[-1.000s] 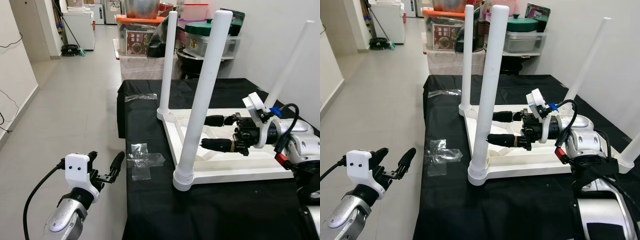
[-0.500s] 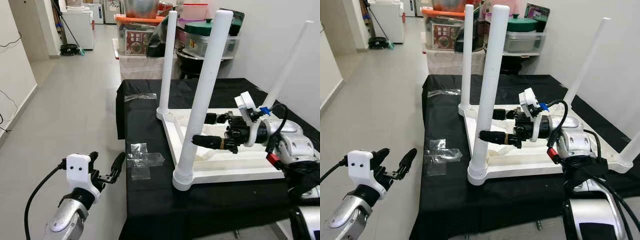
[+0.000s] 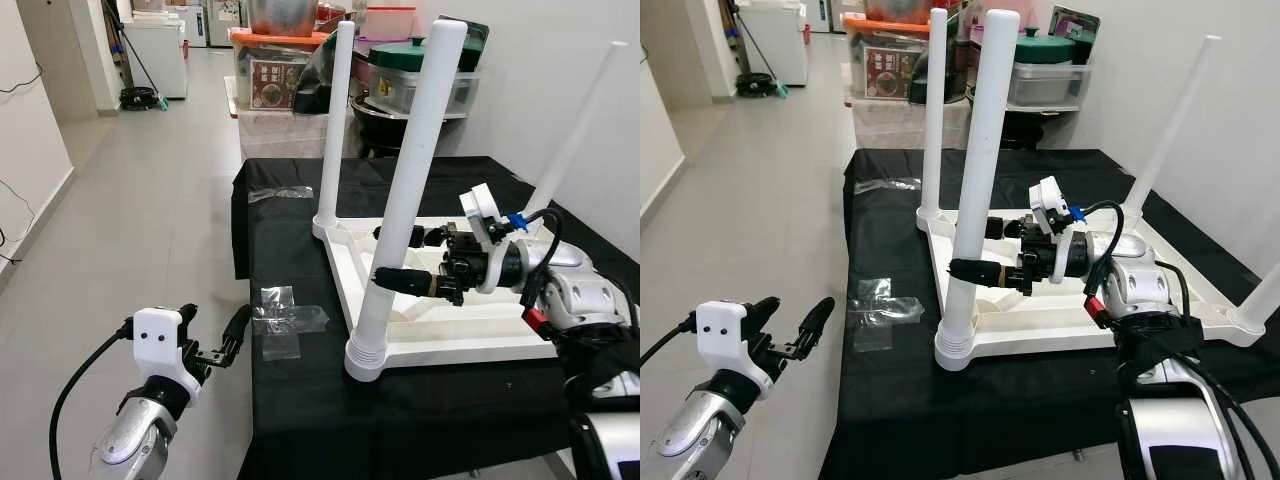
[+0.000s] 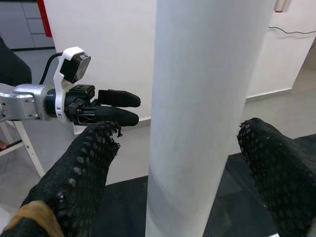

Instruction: Building children table

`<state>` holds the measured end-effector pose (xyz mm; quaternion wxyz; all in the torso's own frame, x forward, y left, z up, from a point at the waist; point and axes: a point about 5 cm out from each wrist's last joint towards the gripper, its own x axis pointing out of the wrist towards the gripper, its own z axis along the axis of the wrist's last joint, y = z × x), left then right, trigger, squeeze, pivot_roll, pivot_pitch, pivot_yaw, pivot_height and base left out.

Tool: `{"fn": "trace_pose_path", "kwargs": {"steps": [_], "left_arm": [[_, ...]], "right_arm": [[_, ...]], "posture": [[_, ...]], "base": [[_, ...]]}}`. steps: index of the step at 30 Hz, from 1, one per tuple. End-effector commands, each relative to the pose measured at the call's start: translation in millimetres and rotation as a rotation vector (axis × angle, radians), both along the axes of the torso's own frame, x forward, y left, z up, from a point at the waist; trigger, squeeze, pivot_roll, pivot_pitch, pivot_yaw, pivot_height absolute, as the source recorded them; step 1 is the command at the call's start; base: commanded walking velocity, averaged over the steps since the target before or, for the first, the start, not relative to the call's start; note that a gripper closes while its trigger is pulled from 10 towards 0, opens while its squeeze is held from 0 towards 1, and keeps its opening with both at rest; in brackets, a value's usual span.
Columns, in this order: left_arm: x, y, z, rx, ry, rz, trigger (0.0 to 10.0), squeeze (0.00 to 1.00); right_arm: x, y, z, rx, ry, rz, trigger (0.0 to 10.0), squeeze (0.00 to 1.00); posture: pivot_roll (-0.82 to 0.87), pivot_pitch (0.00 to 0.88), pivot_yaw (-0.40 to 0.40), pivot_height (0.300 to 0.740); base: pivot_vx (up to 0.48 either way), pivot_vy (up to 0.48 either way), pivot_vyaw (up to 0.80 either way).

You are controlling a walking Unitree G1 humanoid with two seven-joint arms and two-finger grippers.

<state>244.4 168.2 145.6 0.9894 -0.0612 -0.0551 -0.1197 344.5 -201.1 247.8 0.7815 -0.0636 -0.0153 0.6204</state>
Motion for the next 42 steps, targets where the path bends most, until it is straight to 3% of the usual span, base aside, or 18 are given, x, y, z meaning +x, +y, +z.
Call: {"fn": "trace_pose_path", "kwargs": {"steps": [1, 42], "left_arm": [[0.6, -1.8, -4.1, -0.003, 0.016, -0.002, 10.0, 0.0], [-0.9, -4.2, -6.9, -0.001, 0.024, 0.0, 10.0, 0.0]], "right_arm": [[-0.1, 1.2, 4.6, 0.021, -0.032, -0.001, 10.0, 0.0], [7.8, 18.3, 8.0, 0.056, -0.036, -0.006, 10.0, 0.0]], "posture": [[0.1, 0.0, -0.073, 0.74], [0.11, 0.0, -0.089, 0.74]], "base": [[0.0, 0.0, 0.0], [0.0, 0.0, 0.0]]}}
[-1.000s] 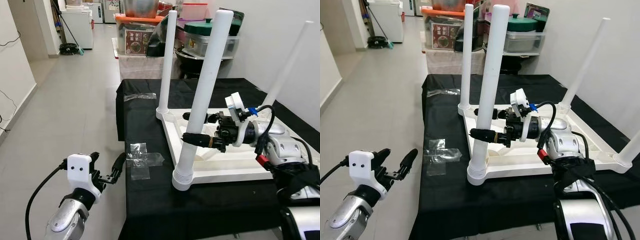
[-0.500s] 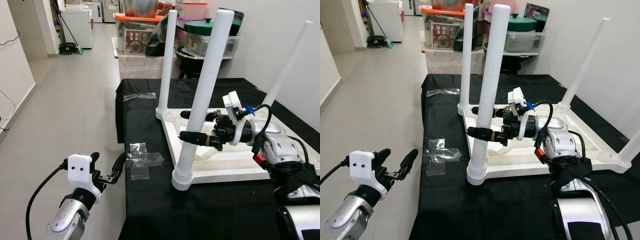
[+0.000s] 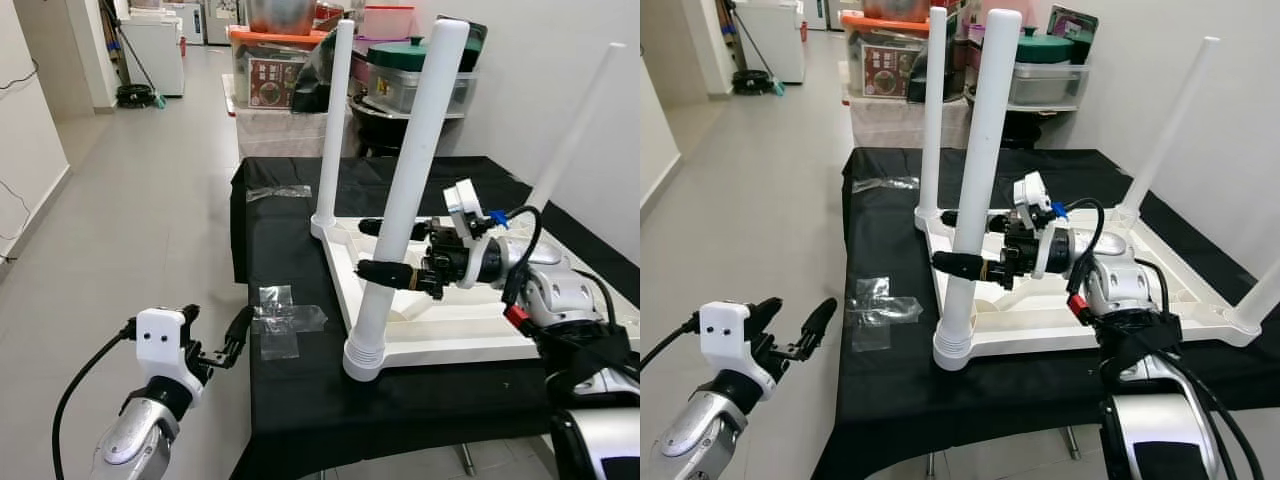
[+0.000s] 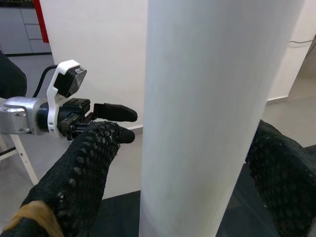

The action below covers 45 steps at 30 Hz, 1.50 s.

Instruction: Building children table

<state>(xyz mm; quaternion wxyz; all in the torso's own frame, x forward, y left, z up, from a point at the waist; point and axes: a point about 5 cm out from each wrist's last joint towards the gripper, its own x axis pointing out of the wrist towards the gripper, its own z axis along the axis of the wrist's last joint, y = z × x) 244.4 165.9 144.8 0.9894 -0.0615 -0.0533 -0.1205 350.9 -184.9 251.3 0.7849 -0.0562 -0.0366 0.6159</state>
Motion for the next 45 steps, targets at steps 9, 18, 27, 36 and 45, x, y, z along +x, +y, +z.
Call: {"fn": "trace_pose_path", "kwargs": {"steps": [9, 18, 27, 36, 45], "left_arm": [[-1.0, -1.9, -6.4, -0.001, 0.021, 0.003, 10.0, 0.0], [-2.0, -2.3, -7.3, -0.002, 0.024, 0.004, 10.0, 0.0], [-1.7, -3.0, -7.3, -0.002, 0.025, 0.001, 10.0, 0.0], [-1.5, -3.2, -8.0, -0.002, 0.026, -0.003, 10.0, 0.0], [-2.0, -3.2, -8.5, 0.001, 0.028, -0.006, 10.0, 0.0]], "right_arm": [[4.8, 7.7, 4.3, 0.027, -0.005, -0.006, 10.0, 0.0], [5.5, 7.6, 3.2, 0.027, 0.003, -0.012, 10.0, 0.0], [5.8, 6.6, 2.3, 0.029, 0.005, -0.023, 7.1, 0.0], [4.6, 7.1, -1.1, 0.032, 0.016, -0.023, 3.6, 0.0], [3.4, 8.3, -4.1, 0.036, 0.028, -0.022, 0.0, 0.0]], "posture": [[0.11, 0.0, -0.09, 0.74], [0.11, 0.0, -0.093, 0.74], [0.11, 0.0, -0.091, 0.74], [0.11, 0.0, -0.088, 0.74], [0.11, 0.0, -0.087, 0.74]], "base": [[0.0, 0.0, 0.0], [0.0, 0.0, 0.0], [0.0, 0.0, 0.0], [0.0, 0.0, 0.0], [0.0, 0.0, 0.0]]}}
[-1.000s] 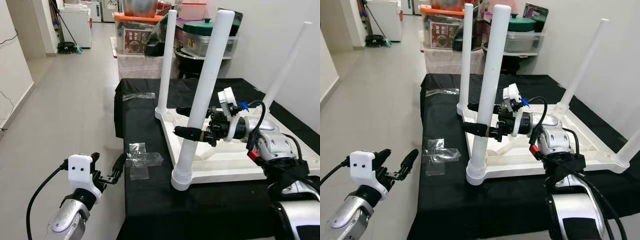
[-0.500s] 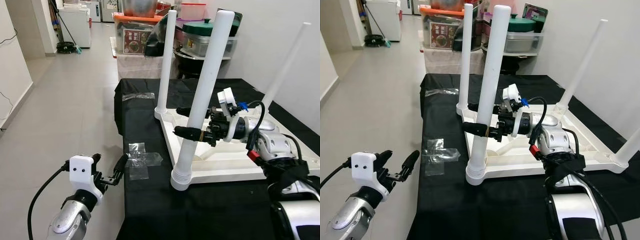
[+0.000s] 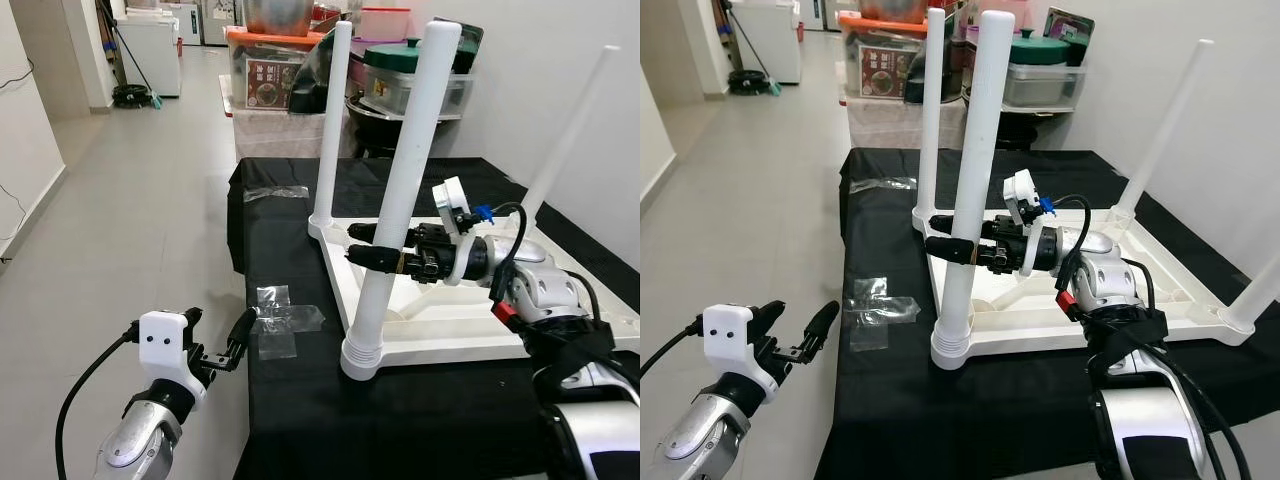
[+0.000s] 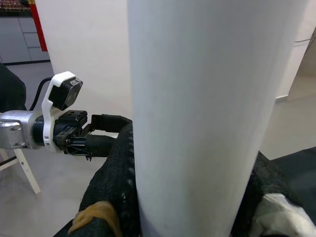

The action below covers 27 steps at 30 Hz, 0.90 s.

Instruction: Building children table

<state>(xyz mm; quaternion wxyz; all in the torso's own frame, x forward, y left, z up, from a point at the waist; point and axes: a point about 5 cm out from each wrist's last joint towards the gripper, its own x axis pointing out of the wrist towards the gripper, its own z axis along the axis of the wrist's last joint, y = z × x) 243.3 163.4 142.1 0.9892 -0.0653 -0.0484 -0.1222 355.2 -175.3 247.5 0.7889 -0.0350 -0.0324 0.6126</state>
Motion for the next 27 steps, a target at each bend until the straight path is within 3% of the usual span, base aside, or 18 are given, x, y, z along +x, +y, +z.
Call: {"fn": "trace_pose_path", "kwargs": {"steps": [1, 13, 16, 18, 27], "left_arm": [[-0.8, -0.7, -5.7, 0.007, 0.018, -0.001, 10.0, 0.0], [-0.6, -1.4, -7.3, 0.006, 0.024, -0.006, 10.0, 0.0], [-0.3, -1.8, -7.3, 0.004, 0.025, -0.005, 10.0, 0.0], [-0.2, -1.8, -7.3, 0.004, 0.025, -0.005, 10.0, 0.0], [0.0, -2.6, -9.5, 0.0, 0.03, -0.008, 10.0, 0.0]], "right_arm": [[-0.9, -1.2, -0.3, 0.007, -0.005, -0.013, 0.0, 0.0], [-3.6, -3.9, -8.5, -0.013, 0.018, -0.054, 0.0, 0.0], [0.2, -0.7, -17.2, -0.076, 0.024, -0.151, 0.0, 0.0], [0.6, -0.4, -17.9, -0.082, 0.024, -0.16, 0.0, 0.0], [0.2, 8.9, -43.7, -0.144, 0.11, -0.419, 0.0, 0.0]], "posture": [[0.11, 0.0, -0.087, 0.74], [0.1, 0.0, -0.085, 0.74], [0.1, 0.0, -0.086, 0.74], [0.1, 0.0, -0.086, 0.74], [0.08, 0.0, -0.081, 0.74]], "base": [[0.0, 0.0, 0.0], [0.0, 0.0, 0.0], [0.0, 0.0, 0.0], [0.0, 0.0, 0.0], [0.0, 0.0, 0.0]]}}
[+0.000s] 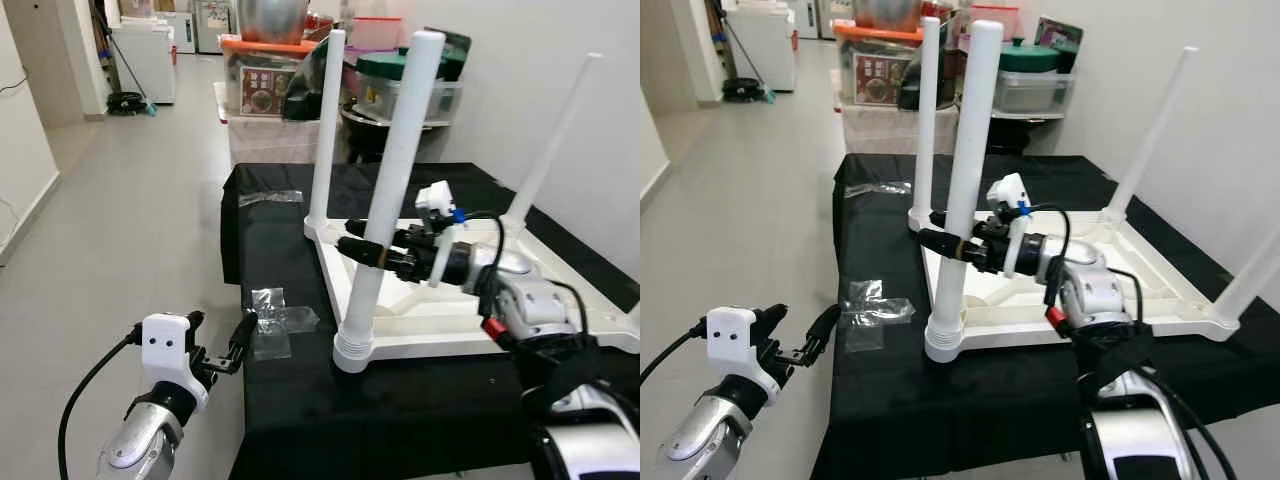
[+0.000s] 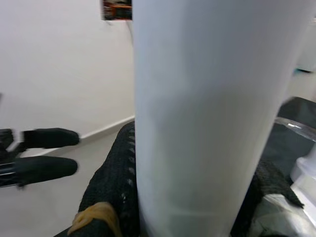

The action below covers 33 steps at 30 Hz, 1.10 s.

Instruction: Building children table

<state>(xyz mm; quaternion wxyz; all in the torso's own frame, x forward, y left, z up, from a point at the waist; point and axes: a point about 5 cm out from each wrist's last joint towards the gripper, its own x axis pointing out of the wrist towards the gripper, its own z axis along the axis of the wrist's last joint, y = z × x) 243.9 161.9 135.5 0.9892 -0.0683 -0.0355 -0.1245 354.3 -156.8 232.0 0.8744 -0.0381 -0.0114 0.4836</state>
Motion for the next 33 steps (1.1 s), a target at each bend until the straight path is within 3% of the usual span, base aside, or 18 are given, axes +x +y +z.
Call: {"fn": "trace_pose_path", "kwargs": {"steps": [1, 6, 7, 8, 10, 11, 14, 16, 19, 25, 29, 30, 32, 33], "left_arm": [[-0.4, -1.2, -3.1, 0.003, 0.004, -0.003, 10.0, 0.0], [0.6, -2.5, -4.5, 0.0, 0.008, -0.005, 10.0, 0.0], [0.8, -3.4, -4.9, -0.001, 0.008, -0.006, 10.0, 0.0], [0.8, -3.4, -4.9, -0.001, 0.008, -0.006, 10.0, 0.0], [0.9, -3.2, -5.1, -0.005, 0.007, 0.002, 10.0, 0.0], [0.9, -3.2, -5.1, -0.005, 0.007, 0.002, 10.0, 0.0], [1.1, -2.6, -5.6, -0.009, 0.008, 0.009, 10.0, 0.0], [1.2, -2.5, -5.8, -0.009, 0.009, 0.01, 10.0, 0.0], [1.5, -2.3, -6.1, -0.011, 0.009, 0.015, 10.0, 0.0], [1.2, -2.1, -6.6, -0.011, 0.009, 0.02, 10.0, 0.0], [0.9, -2.3, -7.5, -0.012, 0.014, 0.022, 10.0, 0.0], [0.9, -2.3, -7.6, -0.012, 0.014, 0.022, 10.0, 0.0], [1.0, -2.5, -7.6, -0.012, 0.014, 0.022, 10.0, 0.0], [1.1, -2.6, -7.8, -0.013, 0.015, 0.023, 10.0, 0.0]], "right_arm": [[-0.6, -9.1, -31.6, -0.141, 0.101, -0.132, 0.0, 0.0], [-0.9, -5.9, -41.7, -0.139, 0.151, -0.301, 0.0, 0.0], [0.7, -6.7, -44.6, -0.124, 0.168, -0.389, 0.0, 0.0], [0.7, -6.7, -44.6, -0.124, 0.168, -0.389, 0.0, 0.0], [-1.2, -7.6, -51.2, -0.117, 0.179, -0.552, 0.0, 0.0], [-1.2, -7.6, -51.2, -0.117, 0.179, -0.552, 0.0, 0.0], [-5.8, -10.3, -58.0, -0.084, 0.198, -0.735, 0.0, 0.0], [-6.8, -11.5, -60.5, -0.074, 0.208, -0.783, 0.0, 0.0], [-15.5, -13.2, -74.4, -0.034, 0.261, -1.004, 0.0, 0.0], [-27.1, -2.7, -77.3, -0.024, 0.259, -1.095, 0.0, 0.0], [-29.2, 9.2, -77.8, -0.035, 0.265, -1.056, 0.0, 0.0], [-27.9, 9.8, -77.3, -0.045, 0.264, -1.049, 2.0, 0.0], [-26.8, 9.5, -76.5, -0.053, 0.263, -1.055, 2.0, 0.0], [-24.5, 5.6, -74.6, -0.047, 0.264, -1.078, 10.0, 0.0]], "posture": [[0.08, 0.0, -0.081, 0.74], [0.07, 0.0, -0.083, 0.74], [0.07, 0.0, -0.085, 0.74], [0.07, 0.0, -0.085, 0.74], [0.07, 0.0, -0.091, 0.74], [0.07, 0.0, -0.091, 0.74], [0.07, 0.0, -0.093, 0.74], [0.07, 0.0, -0.093, 0.74], [0.07, 0.0, -0.096, 0.74], [0.07, 0.0, -0.096, 0.74], [0.07, 0.0, -0.095, 0.74], [0.07, 0.0, -0.095, 0.74], [0.07, 0.0, -0.095, 0.74], [0.07, 0.0, -0.095, 0.74]], "base": [[0.0, 0.0, 0.0], [0.0, 0.0, 0.0], [0.0, 0.0, 0.0], [0.0, 0.0, 0.0], [0.0, 0.0, 0.0], [0.0, 0.0, 0.0], [0.0, 0.0, 0.0], [0.0, 0.0, 0.0], [0.0, 0.0, 0.0], [0.0, 0.0, 0.0], [0.0, 0.0, 0.0], [0.0, 0.0, 0.0], [0.0, 0.0, 0.0], [0.0, 0.0, 0.0]]}}
